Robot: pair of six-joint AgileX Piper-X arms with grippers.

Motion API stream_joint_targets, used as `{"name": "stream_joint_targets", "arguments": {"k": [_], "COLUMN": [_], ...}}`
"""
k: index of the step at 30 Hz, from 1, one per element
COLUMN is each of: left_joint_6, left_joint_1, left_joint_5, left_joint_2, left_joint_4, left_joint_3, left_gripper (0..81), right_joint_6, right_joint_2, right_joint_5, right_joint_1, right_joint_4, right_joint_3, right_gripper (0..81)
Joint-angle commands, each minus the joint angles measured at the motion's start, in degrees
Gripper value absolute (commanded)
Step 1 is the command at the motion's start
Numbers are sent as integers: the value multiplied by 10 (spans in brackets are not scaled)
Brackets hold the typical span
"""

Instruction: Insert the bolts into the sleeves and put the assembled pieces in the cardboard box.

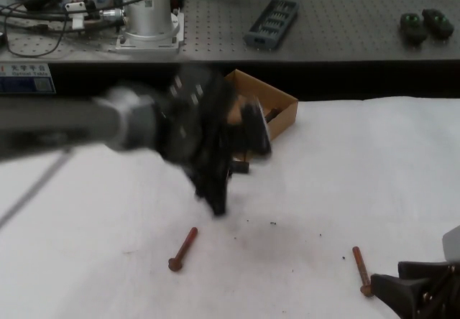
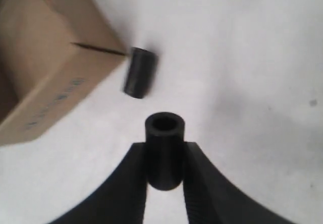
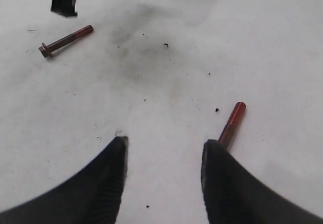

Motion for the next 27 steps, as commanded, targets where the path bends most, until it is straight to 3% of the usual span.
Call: {"name": "stream_joint_targets", "arguments": {"k": [1,9,14,19,27], "left_joint_6": [-228,-446,-489,-521,-600], "left_joint_1": [11,-4,-33,-61,-84], "left_joint_5": [23,48,45,-19,-26], "left_joint_2": [-114,-343,-510,-662,-820], "left_joint_4": [15,41,-17,-86,-154], "left_joint_3": [-5,81,219,374,565], "left_gripper": [6,6,6,6,6], "right_joint_6": [15,19,21,-2,-11], "right_joint_2": [-7,-3,39,135,328], "right_joint_5": [15,12,-21,-24,37], "right_joint_1": [0,0,0,0,-20], "right_joint_4": [-7,148,214,263,403], "right_joint_3": [-16,-143,-225,-291,-411], "right_gripper": [310,286,286,286,286]}}
